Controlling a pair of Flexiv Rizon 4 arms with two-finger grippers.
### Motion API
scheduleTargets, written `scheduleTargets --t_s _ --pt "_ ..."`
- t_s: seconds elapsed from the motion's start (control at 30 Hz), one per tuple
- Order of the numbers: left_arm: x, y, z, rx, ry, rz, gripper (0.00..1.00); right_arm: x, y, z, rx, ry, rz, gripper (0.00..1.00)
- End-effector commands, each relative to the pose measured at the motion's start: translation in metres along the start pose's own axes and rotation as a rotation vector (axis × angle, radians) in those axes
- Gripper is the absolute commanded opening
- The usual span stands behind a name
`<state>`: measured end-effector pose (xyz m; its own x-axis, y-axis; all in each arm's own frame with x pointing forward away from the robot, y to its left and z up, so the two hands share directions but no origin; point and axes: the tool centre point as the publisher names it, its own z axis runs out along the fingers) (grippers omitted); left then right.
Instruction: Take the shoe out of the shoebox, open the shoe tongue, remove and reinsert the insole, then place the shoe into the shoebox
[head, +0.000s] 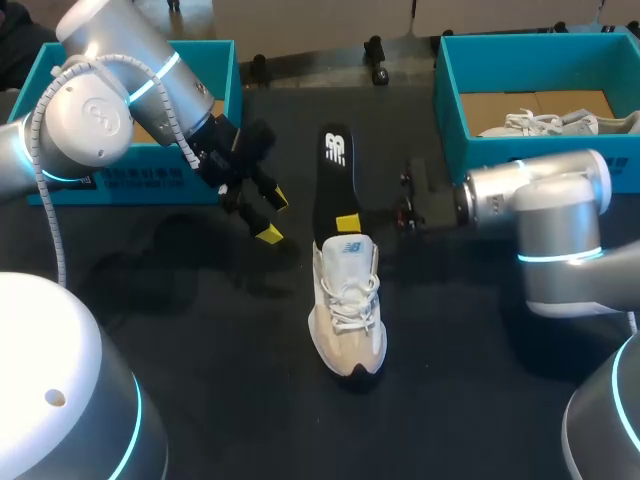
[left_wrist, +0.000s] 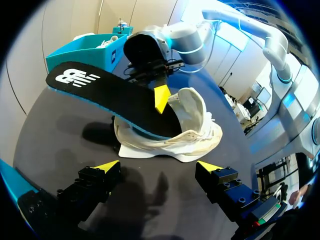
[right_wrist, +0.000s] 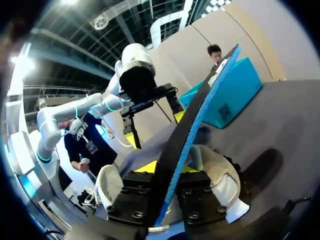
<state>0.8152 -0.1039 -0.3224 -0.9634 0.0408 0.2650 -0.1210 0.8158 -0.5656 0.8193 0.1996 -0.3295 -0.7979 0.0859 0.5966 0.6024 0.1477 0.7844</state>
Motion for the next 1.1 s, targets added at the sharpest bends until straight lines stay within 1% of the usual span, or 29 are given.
scheduleTargets --t_s 0.03,0.6,0.77,0.83,0.87,0.9,1.03,1.07,1.1 --pt "0.000 0.000 0.000 -0.003 0.000 -0.001 1.00 -0.001 0.001 0.001 0.017 0.002 0.005 0.00" --pt "0.000 0.000 0.000 -0.003 0.000 -0.001 1.00 0.014 -0.027 0.006 0.004 -0.018 0.021 0.00" --pt "0.000 0.000 0.000 -0.003 0.000 -0.001 1.00 0.017 -0.030 0.007 -0.002 -0.024 0.029 0.00" --pt "0.000 0.000 0.000 -0.003 0.000 -0.001 1.00 0.017 -0.028 0.005 -0.003 -0.028 0.026 0.00" --pt "0.000 0.000 0.000 -0.003 0.000 -0.001 1.00 0.016 -0.024 0.003 -0.003 -0.032 0.019 0.03" --pt "0.000 0.000 0.000 -0.003 0.000 -0.001 1.00 0.016 -0.021 0.002 -0.001 -0.034 0.013 0.10" --pt "0.000 0.000 0.000 -0.003 0.000 -0.001 1.00 0.011 -0.009 -0.001 0.016 -0.033 -0.012 0.16" --pt "0.000 0.000 0.000 -0.003 0.000 -0.001 1.00 0.010 -0.005 -0.001 0.023 -0.032 -0.020 0.20" --pt "0.000 0.000 0.000 -0.003 0.000 -0.001 1.00 0.009 -0.002 -0.001 0.025 -0.031 -0.026 0.20"
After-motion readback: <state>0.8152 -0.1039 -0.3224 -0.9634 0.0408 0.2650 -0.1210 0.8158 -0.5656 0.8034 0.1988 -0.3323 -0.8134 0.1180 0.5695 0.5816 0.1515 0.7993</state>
